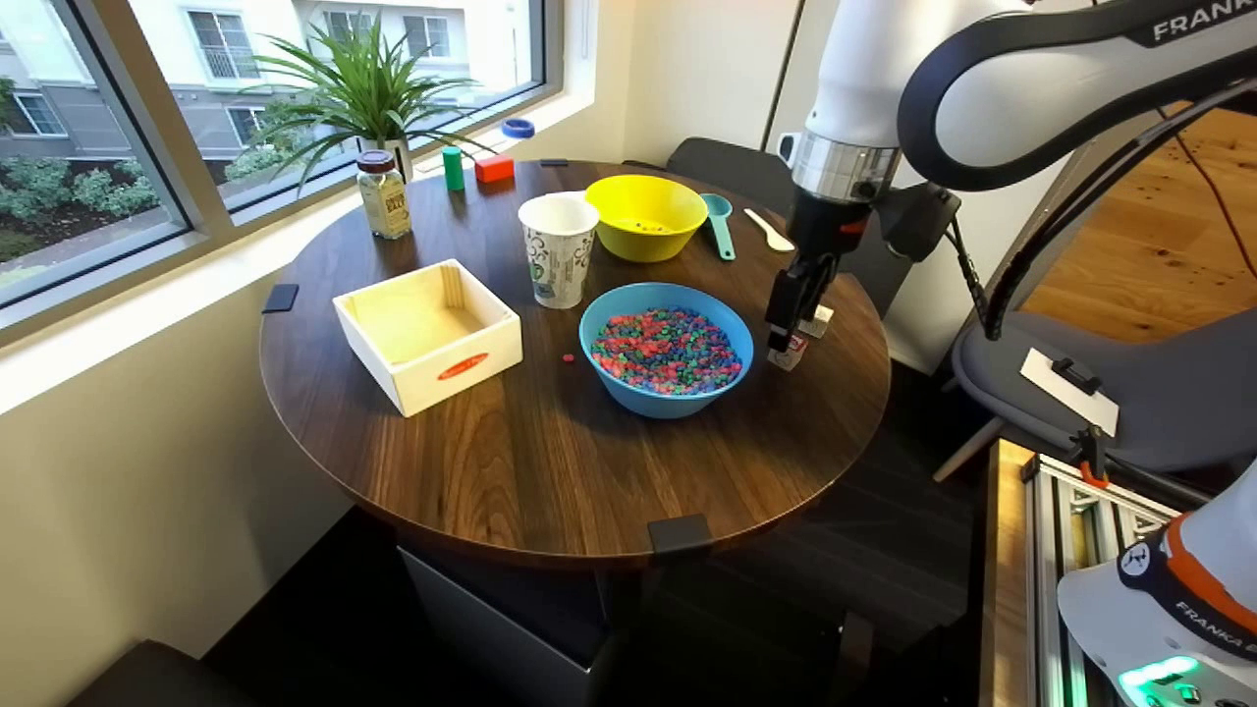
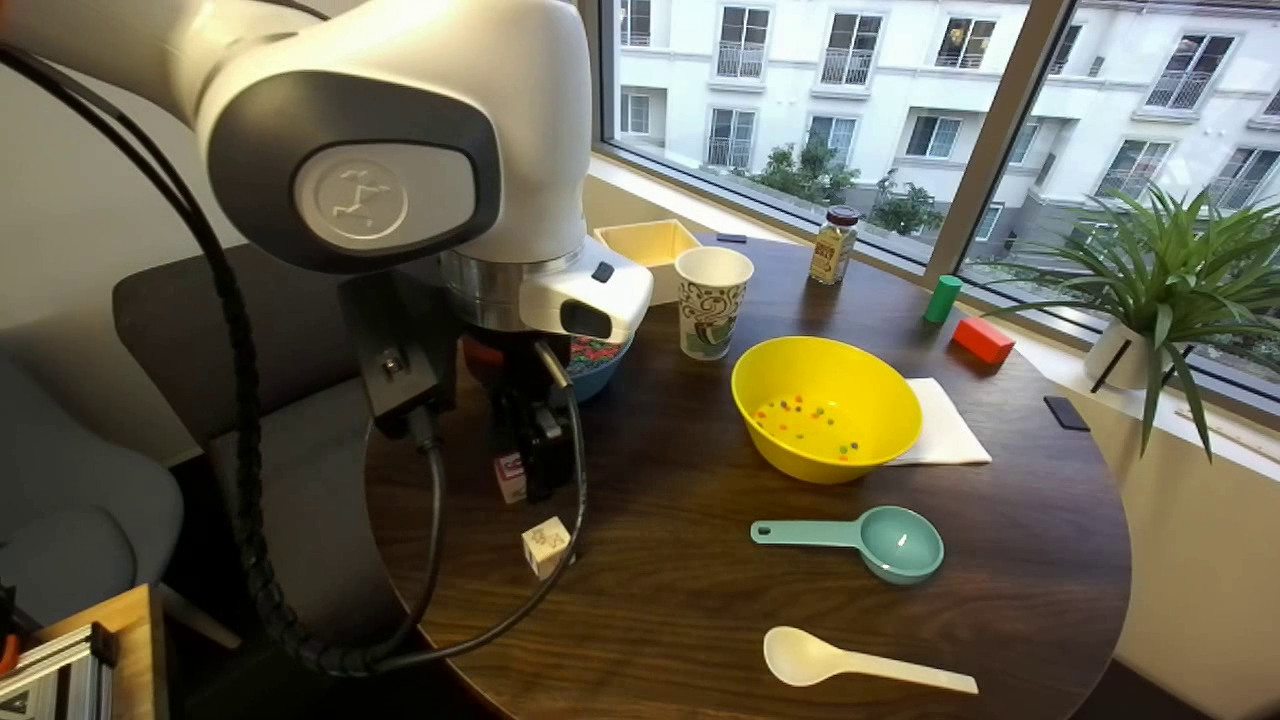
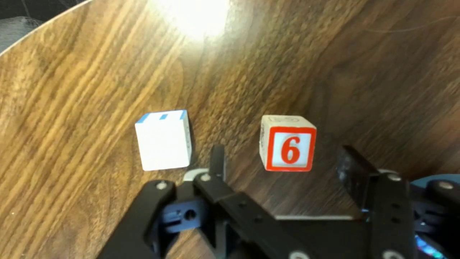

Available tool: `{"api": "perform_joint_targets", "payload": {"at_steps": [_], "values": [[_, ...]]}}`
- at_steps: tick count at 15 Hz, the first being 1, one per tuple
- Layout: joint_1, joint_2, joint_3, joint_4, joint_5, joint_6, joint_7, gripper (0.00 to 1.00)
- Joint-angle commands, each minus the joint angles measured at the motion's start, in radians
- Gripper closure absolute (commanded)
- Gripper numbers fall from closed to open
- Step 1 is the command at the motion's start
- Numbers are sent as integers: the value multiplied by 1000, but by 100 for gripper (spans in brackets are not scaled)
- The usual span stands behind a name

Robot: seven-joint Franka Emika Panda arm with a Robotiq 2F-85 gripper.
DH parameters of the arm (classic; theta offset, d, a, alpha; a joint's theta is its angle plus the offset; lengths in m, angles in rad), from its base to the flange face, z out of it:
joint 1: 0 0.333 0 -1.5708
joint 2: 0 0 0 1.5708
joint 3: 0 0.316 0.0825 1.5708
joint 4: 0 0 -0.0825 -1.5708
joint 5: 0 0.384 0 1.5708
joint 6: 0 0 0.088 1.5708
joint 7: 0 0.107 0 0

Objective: Stack the two blocks together.

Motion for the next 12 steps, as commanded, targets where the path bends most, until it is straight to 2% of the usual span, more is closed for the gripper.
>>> {"api": "perform_joint_targets", "payload": {"at_steps": [1, 6, 7, 12], "values": [[4, 32, 3, 22, 30, 12, 7, 49], [2, 41, 2, 28, 29, 12, 13, 87], [1, 40, 1, 29, 30, 11, 12, 91], [-2, -10, 2, 14, 7, -16, 15, 91]]}}
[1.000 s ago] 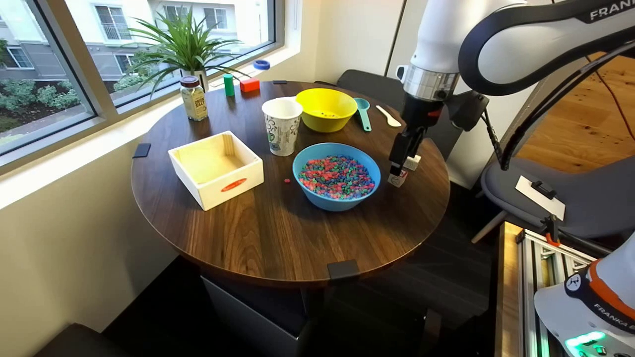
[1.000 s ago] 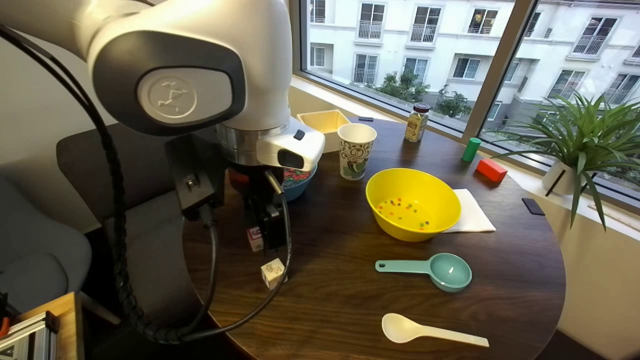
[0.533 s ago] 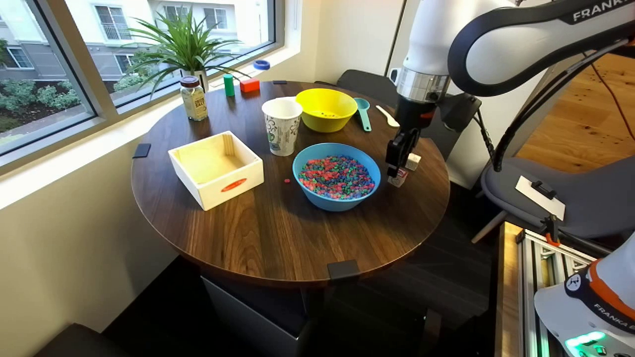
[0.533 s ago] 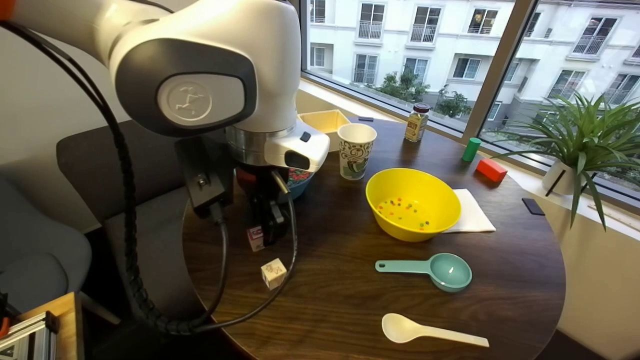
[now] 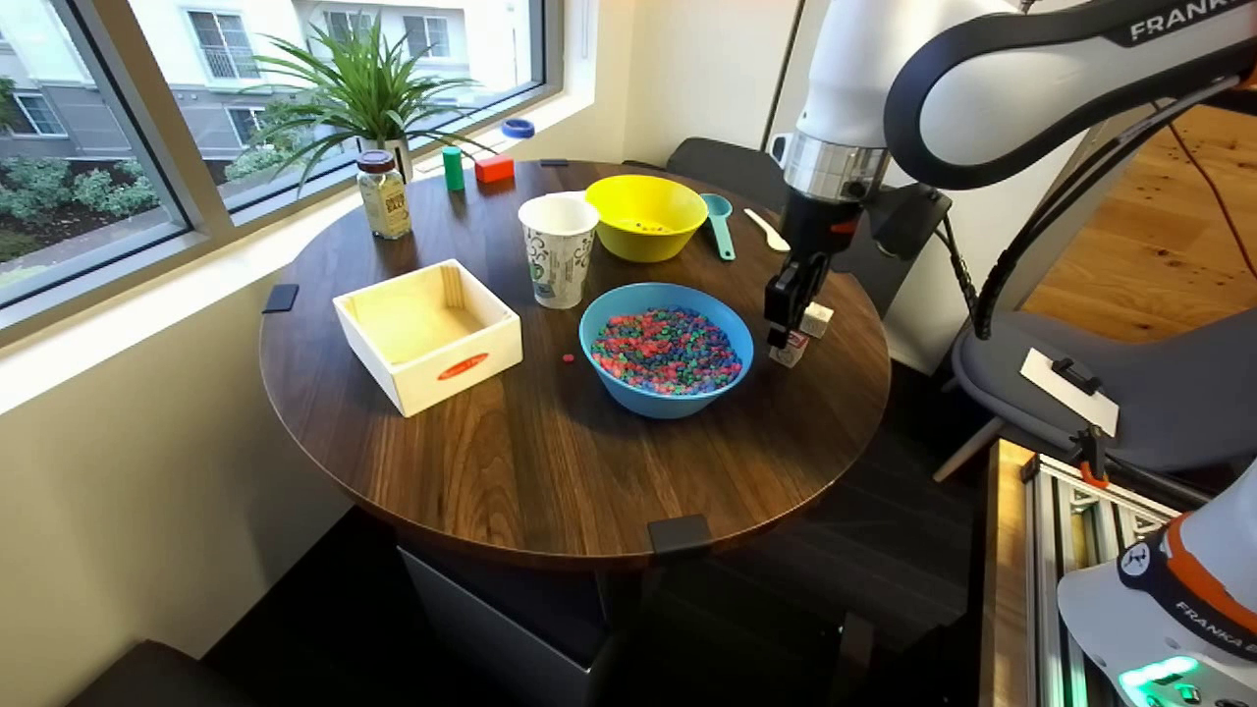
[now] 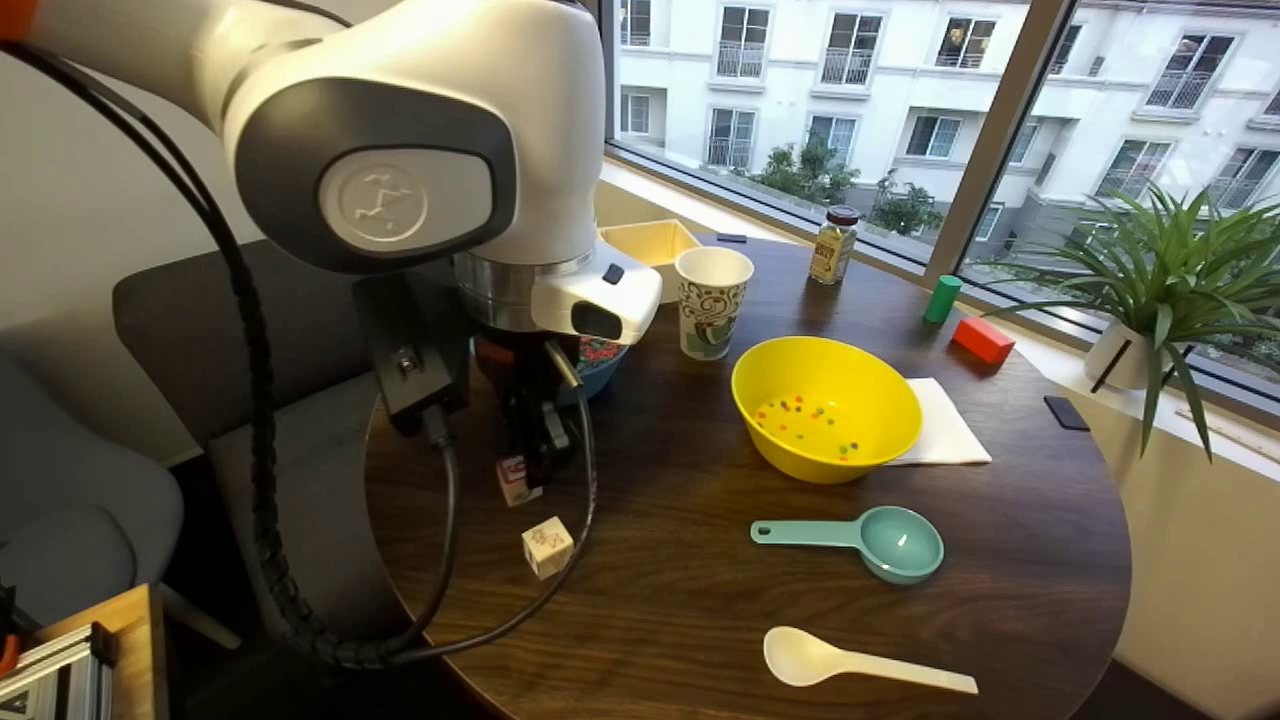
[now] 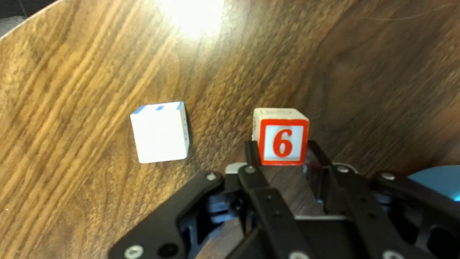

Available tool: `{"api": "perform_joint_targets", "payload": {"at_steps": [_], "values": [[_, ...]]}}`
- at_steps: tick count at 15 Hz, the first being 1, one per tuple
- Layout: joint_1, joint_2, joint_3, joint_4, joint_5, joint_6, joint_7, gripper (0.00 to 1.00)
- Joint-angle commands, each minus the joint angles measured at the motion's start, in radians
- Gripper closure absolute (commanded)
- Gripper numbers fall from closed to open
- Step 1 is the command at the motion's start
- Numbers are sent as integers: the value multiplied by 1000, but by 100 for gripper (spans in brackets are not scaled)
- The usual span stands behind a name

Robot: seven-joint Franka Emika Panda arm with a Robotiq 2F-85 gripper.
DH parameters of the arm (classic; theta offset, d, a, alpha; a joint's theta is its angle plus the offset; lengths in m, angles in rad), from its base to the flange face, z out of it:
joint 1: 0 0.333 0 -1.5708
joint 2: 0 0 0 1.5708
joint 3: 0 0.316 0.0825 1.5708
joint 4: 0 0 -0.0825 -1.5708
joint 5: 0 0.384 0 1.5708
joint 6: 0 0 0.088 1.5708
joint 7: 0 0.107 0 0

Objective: Stack the two blocks together.

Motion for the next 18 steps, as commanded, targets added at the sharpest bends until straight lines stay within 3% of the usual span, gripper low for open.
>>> {"api": "perform_joint_targets", "payload": {"at_steps": [1, 10, 18], "values": [[-4, -62, 4, -19, -26, -31, 16, 91], [-44, -163, -20, -35, -106, -130, -21, 91], [-60, -152, -48, -38, -144, -94, -89, 91]]}}
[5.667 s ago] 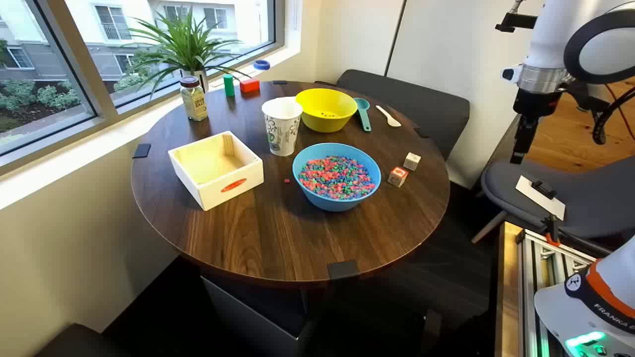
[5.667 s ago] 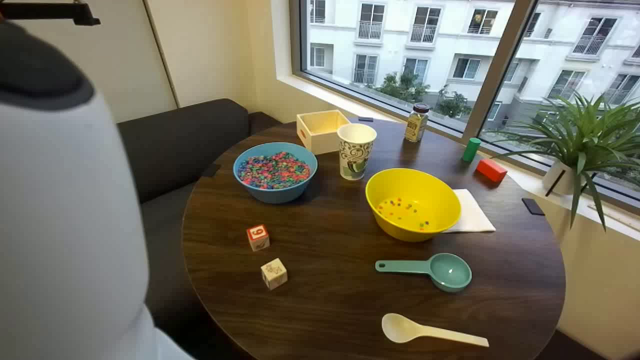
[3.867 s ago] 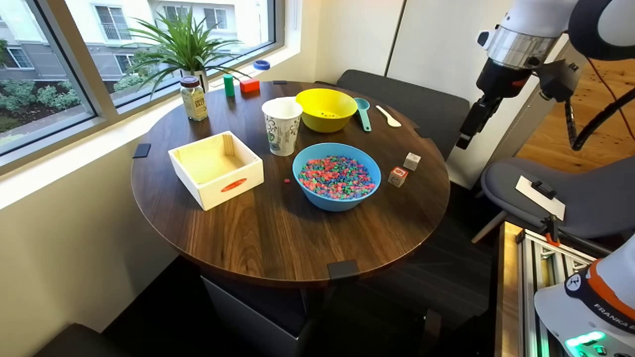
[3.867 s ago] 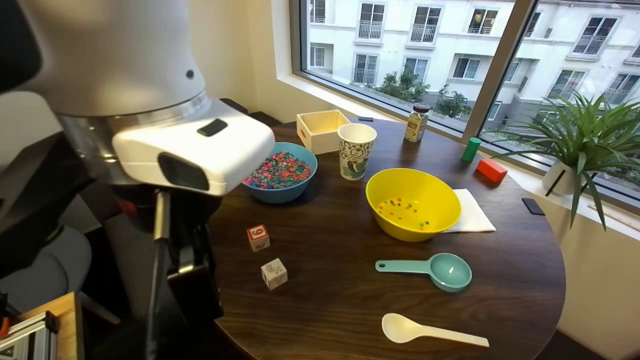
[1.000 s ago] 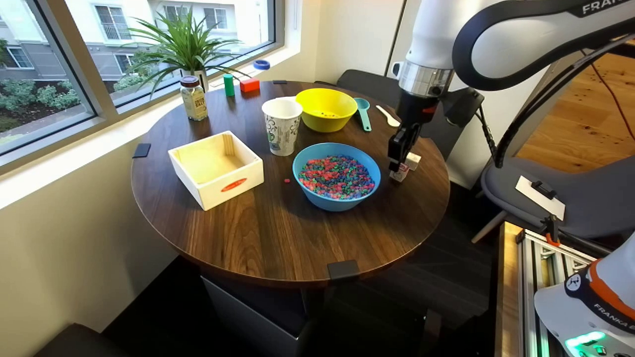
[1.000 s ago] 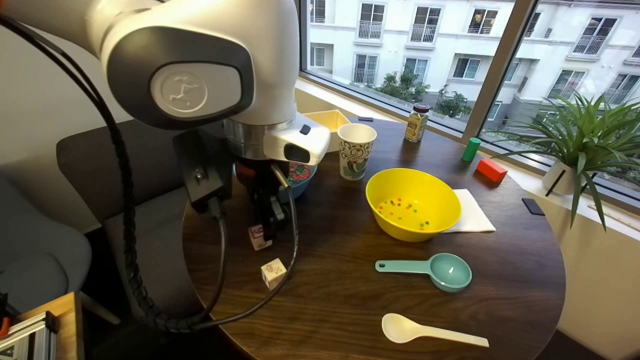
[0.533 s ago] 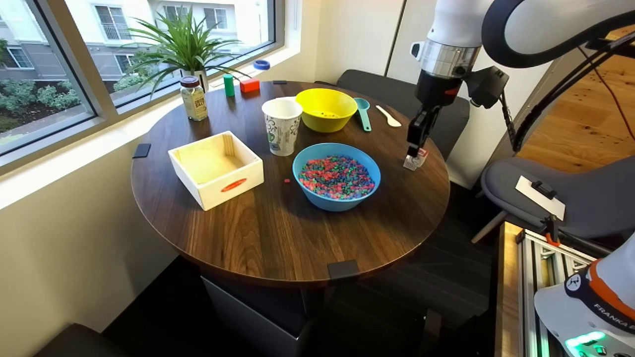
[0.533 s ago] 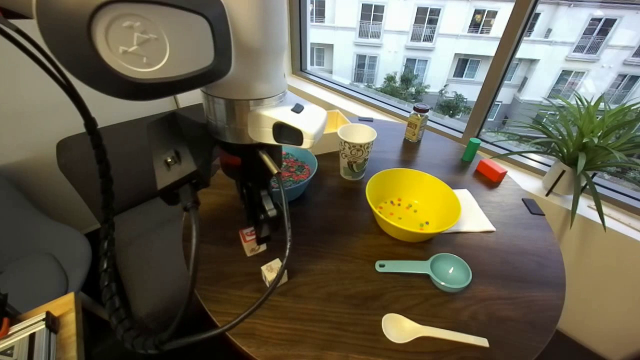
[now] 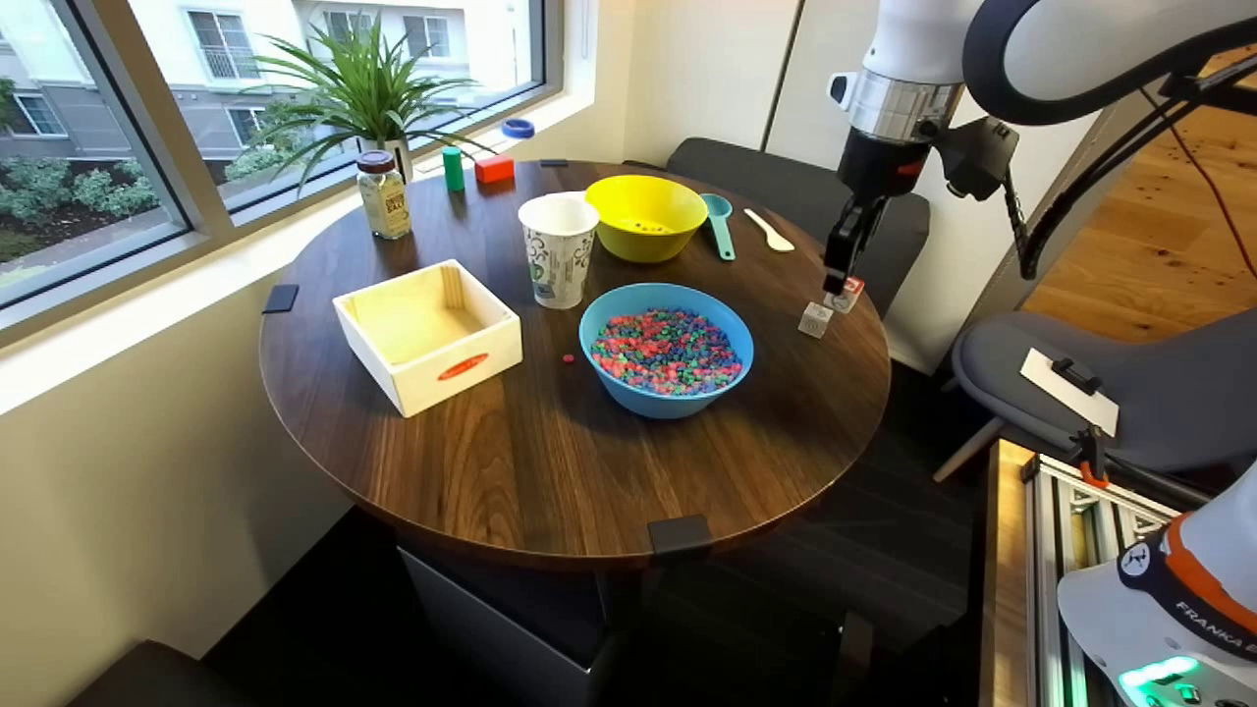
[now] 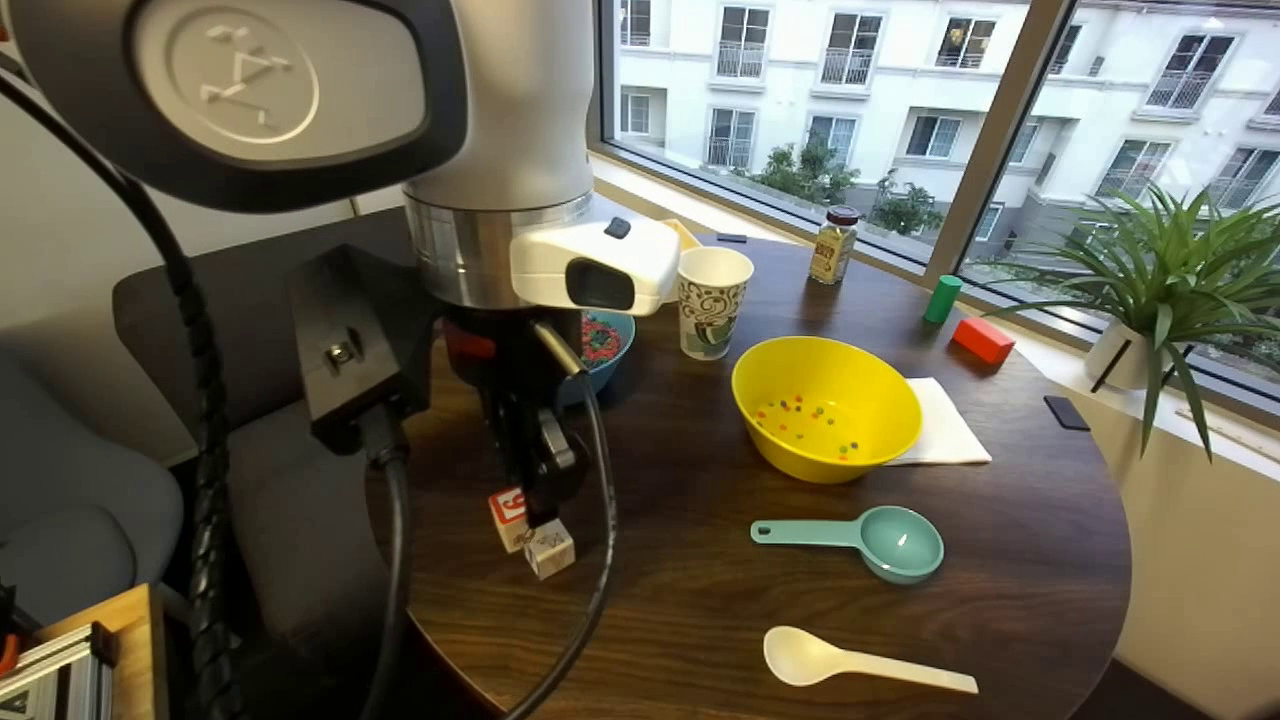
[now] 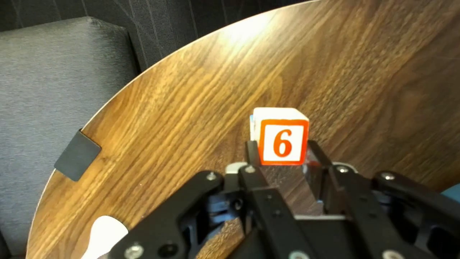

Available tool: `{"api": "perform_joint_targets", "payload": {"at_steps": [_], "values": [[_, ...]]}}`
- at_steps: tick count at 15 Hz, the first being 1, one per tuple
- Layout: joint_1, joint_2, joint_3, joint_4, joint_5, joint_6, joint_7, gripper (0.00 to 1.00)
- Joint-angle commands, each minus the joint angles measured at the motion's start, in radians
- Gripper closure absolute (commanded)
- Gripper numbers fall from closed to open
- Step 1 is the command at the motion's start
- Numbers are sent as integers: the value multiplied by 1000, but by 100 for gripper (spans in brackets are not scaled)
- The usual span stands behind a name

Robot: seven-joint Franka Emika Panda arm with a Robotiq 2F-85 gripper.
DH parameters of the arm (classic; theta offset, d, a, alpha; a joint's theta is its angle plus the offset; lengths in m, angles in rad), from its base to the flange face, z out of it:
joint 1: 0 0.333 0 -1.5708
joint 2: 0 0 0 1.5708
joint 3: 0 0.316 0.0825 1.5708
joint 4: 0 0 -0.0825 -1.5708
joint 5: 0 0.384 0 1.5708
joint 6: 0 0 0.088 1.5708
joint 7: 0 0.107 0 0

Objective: Stack the two blocks together.

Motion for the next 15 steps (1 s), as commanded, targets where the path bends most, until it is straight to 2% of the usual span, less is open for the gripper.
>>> {"api": "perform_joint_targets", "payload": {"at_steps": [1, 15], "values": [[-1, -5, -9, -20, -8, 30, -33, 91], [7, 57, -8, -16, 7, 104, -59, 91]]}}
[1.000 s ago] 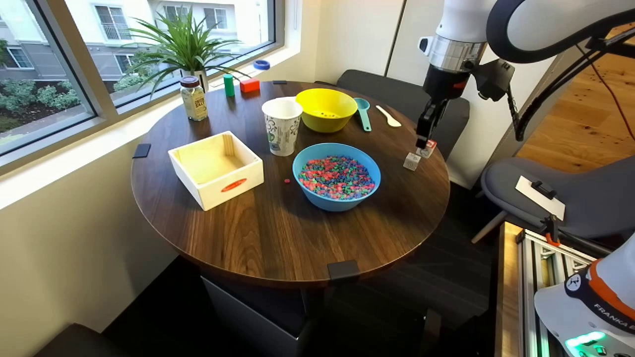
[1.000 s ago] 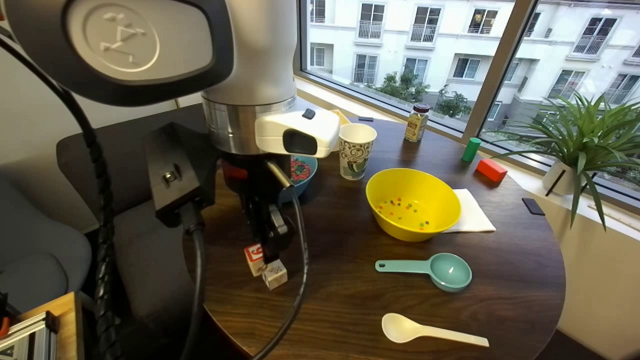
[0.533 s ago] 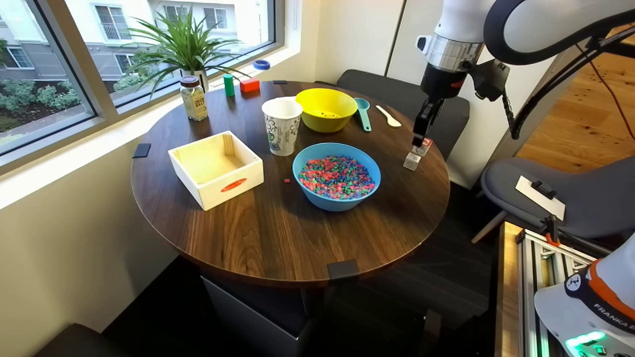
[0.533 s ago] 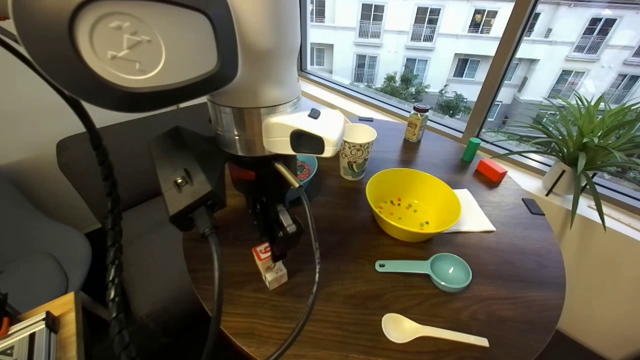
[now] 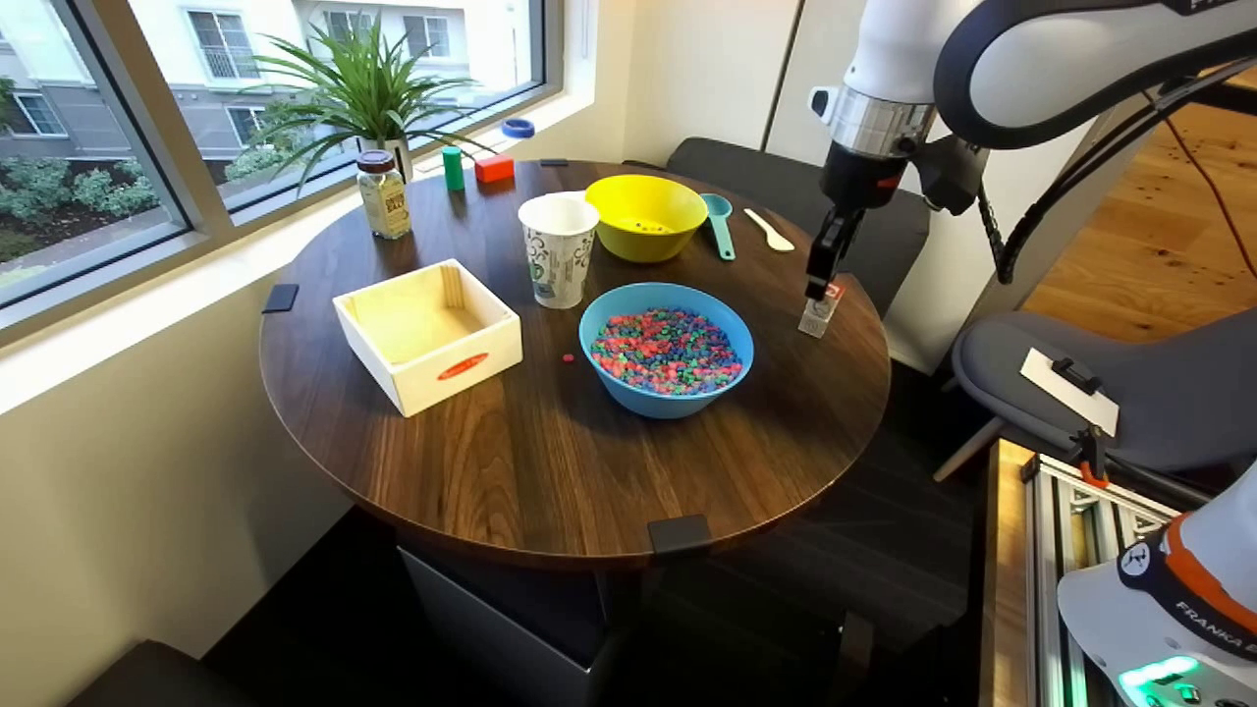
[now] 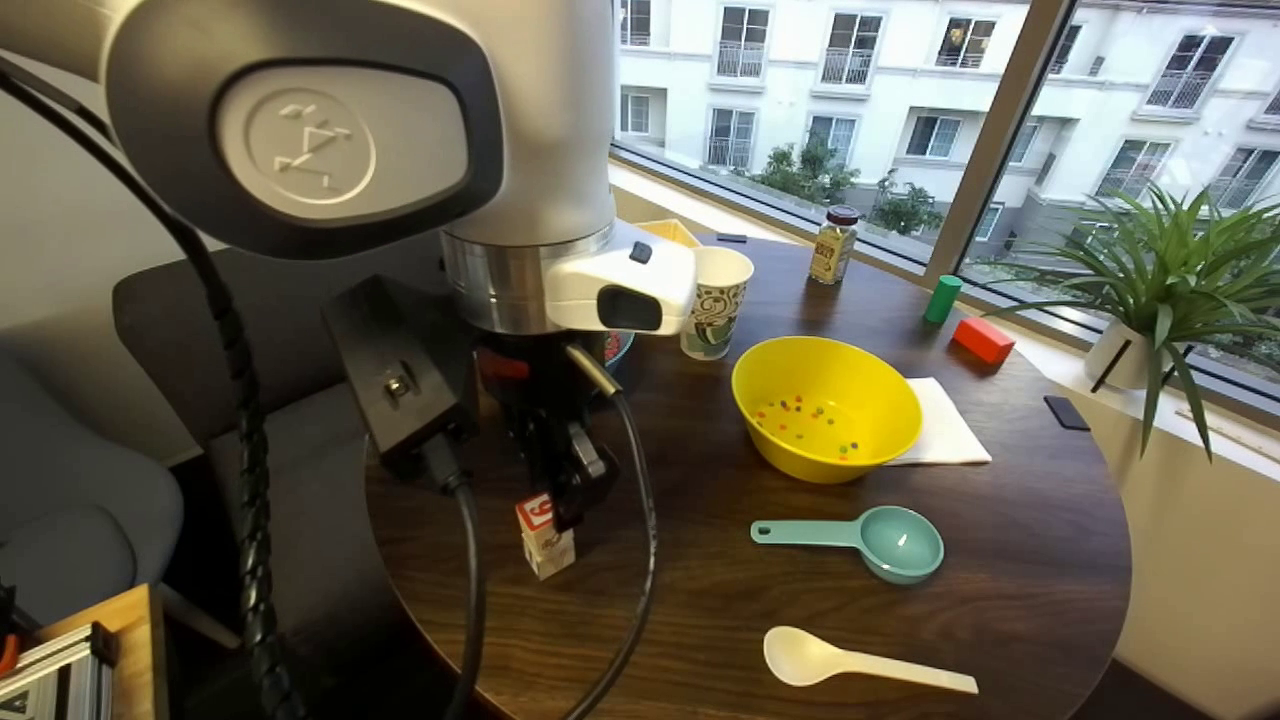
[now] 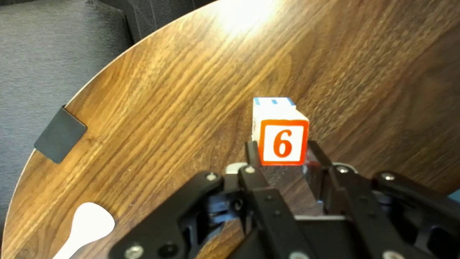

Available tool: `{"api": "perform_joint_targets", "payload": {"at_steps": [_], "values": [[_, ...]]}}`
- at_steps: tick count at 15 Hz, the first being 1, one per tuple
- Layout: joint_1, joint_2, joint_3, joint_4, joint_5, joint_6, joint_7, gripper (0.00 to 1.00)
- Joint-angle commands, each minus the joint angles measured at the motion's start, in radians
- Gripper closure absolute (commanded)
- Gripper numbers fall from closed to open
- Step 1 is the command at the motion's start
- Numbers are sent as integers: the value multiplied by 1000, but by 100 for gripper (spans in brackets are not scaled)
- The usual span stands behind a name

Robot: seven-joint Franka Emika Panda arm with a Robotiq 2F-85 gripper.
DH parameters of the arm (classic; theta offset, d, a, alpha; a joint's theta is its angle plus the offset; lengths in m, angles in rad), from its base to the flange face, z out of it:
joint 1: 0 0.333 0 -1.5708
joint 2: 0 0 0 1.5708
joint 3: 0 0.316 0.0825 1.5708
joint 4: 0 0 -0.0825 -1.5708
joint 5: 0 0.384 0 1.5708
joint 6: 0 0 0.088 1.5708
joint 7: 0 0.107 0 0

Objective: Stack the two blocks together.

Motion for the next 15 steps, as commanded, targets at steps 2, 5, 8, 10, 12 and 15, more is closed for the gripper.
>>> {"api": "perform_joint_targets", "payload": {"at_steps": [2, 5, 8, 10, 12, 15], "values": [[6, 6, -2, -17, 13, 30, -13, 91], [8, 6, -2, -17, 16, 34, -12, 91], [9, 7, -3, -17, 23, 38, -13, 91], [8, 7, -4, -17, 29, 39, -12, 91], [8, 3, -4, -20, 37, 37, -6, 91], [7, -7, -2, -20, 47, 26, 8, 91]]}}
